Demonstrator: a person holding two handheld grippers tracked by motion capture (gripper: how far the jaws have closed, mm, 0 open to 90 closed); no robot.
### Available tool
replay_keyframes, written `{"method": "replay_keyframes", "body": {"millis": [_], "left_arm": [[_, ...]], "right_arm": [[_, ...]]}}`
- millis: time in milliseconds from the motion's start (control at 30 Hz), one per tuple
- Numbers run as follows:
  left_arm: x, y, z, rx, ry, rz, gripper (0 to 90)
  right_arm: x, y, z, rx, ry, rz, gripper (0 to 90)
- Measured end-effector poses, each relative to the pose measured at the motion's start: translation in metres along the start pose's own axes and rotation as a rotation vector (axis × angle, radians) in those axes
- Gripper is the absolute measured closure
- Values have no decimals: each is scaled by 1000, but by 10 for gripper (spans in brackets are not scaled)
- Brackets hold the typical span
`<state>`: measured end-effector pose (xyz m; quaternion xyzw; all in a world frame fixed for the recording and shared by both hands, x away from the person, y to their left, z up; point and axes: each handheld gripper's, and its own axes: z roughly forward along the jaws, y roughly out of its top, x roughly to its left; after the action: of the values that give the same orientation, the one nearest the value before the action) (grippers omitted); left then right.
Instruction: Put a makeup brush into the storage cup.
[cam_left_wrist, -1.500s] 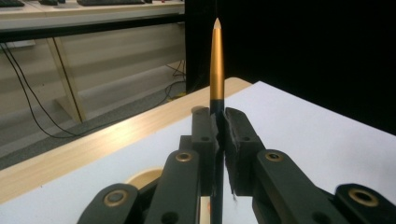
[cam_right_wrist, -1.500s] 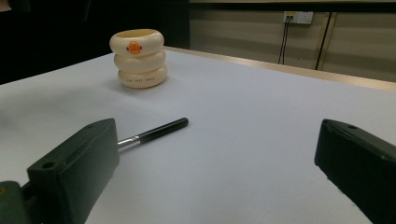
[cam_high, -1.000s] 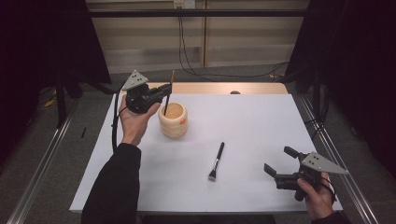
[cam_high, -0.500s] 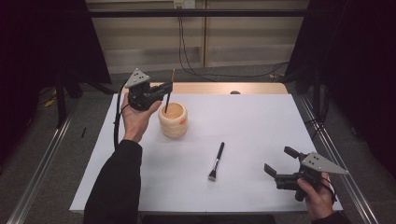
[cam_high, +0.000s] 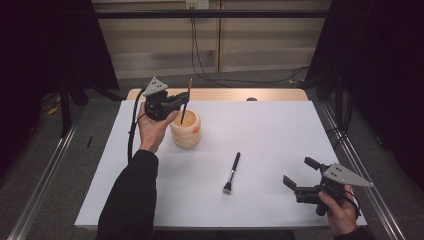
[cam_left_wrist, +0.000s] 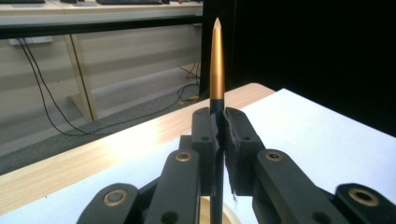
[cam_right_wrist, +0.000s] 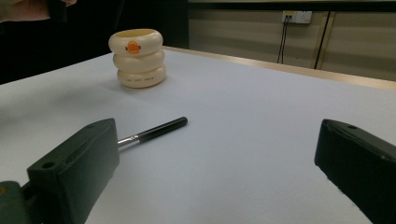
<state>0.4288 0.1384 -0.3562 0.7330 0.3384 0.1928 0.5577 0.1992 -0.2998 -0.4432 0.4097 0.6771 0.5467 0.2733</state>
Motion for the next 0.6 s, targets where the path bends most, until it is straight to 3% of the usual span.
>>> {"method": "replay_keyframes", "body": {"millis": [67, 167, 300, 600], "left_arm": [[4, -3, 0, -15, -14, -37, 834], [5, -9, 1, 9, 16, -22, 834], [6, -16, 2, -2, 6, -30, 835], [6, -27, 10, 26, 21, -19, 834]], "right_arm": [[0, 0, 0, 0, 2, -4, 0], [0, 0, 0, 6, 4, -5, 0], [0, 0, 0, 4, -1, -5, 0], [0, 0, 0, 0, 0, -4, 0]]}}
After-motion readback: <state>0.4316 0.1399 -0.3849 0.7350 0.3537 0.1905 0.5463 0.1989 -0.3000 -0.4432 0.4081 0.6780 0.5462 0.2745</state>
